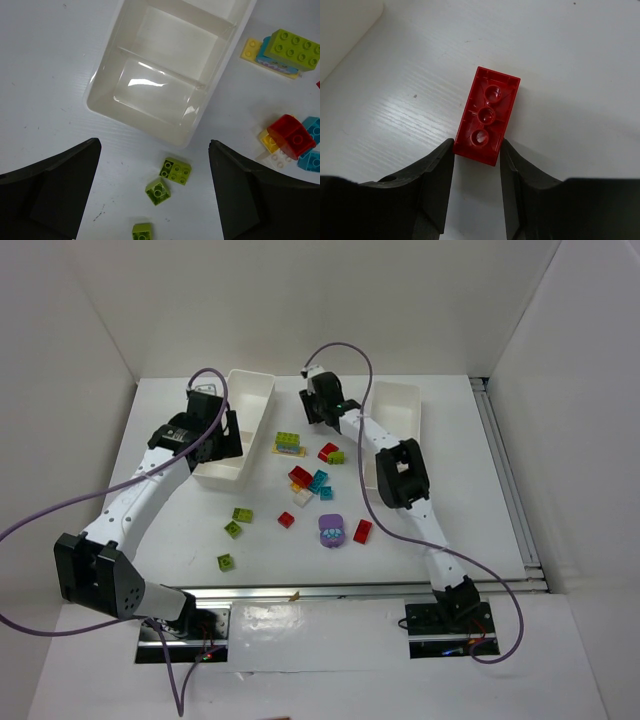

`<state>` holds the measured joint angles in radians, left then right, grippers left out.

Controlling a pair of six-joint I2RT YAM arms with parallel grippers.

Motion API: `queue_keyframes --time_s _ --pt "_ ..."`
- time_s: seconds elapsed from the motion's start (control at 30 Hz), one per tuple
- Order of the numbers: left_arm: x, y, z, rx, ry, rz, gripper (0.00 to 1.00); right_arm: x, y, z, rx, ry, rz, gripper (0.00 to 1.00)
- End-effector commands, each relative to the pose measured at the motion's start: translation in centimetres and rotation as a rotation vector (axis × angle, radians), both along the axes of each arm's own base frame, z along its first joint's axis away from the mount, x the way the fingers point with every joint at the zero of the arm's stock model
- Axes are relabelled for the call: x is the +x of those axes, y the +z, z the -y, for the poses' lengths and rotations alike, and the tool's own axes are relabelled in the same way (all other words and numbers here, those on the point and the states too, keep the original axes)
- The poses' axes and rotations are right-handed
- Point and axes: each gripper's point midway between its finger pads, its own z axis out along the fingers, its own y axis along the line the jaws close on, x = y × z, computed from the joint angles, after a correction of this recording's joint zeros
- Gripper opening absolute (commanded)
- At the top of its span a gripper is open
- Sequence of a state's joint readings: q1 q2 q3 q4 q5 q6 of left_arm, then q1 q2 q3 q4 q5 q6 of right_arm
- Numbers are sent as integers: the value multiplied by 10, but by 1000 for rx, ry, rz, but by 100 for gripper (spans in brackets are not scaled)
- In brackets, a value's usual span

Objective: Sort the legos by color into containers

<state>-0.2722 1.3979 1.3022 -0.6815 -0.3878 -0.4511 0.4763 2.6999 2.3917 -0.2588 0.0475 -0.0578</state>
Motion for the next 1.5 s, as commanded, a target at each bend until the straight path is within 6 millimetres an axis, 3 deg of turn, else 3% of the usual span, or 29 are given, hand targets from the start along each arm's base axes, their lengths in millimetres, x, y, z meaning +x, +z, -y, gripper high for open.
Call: queue_keyframes --time_s 0.0,0.07,0.1,0.17,0.2,0.27,0.3,0.33,0.4,0.43,0.53,0.67,0.83,0.93,1.0,1.07,1.1,1.13,1.23,1.37,1.4,1.47 --pt "0 17 0 -16 18 44 100 4 90 0 89 -49 121 4" --pt "0 23 4 -36 4 57 100 -1 112 -2 144 -55 132 2" --pt "0 23 5 -42 -3 55 100 -11 137 -1 174 -48 148 1" --pt "1 26 12 -63 -37 56 100 -20 167 7 254 -61 148 1" --pt "-1 29 14 -74 -46 62 100 -35 190 19 280 -80 148 1" --pt "3 38 24 -67 -107 117 100 -41 207 51 314 -166 152 1" --pt "4 40 24 -73 -108 139 100 -55 215 79 296 -246 154 1" --pt "2 48 30 -95 -131 175 100 -58 213 107 286 -312 137 1" --pt "3 48 42 -141 -178 192 100 -74 212 144 303 -392 92 1" --pt "1 48 50 -166 -196 187 100 -77 201 178 286 -466 55 1" --pt "3 37 74 -227 -270 102 100 -90 179 227 257 -559 -18 2" --pt "-6 3 100 -226 -306 -53 100 -90 167 257 245 -613 -54 3" --pt "-19 -17 115 -184 -319 -114 100 -79 156 261 224 -594 -70 3" --pt "-24 -18 120 -178 -328 -121 100 -75 154 256 212 -580 -75 3" --pt "-24 -18 120 -162 -323 -116 100 -73 138 251 197 -575 -110 4" --pt "-23 -15 119 -162 -311 -110 100 -75 130 252 182 -585 -131 15" --pt "-24 -20 116 -145 -300 -128 100 -77 128 253 178 -586 -140 27" --pt "-22 -18 110 -93 -263 -119 100 -77 128 247 177 -575 -141 61" --pt "-21 -12 110 -23 -252 -120 100 -85 147 247 171 -588 -100 88" --pt "-21 -8 121 -48 -280 -120 100 -114 181 240 125 -608 -43 90" --pt "-23 -12 127 -52 -298 -134 100 -131 195 242 117 -618 -24 90" --pt "-29 -18 132 -64 -310 -154 100 -158 197 236 92 -621 -38 87"
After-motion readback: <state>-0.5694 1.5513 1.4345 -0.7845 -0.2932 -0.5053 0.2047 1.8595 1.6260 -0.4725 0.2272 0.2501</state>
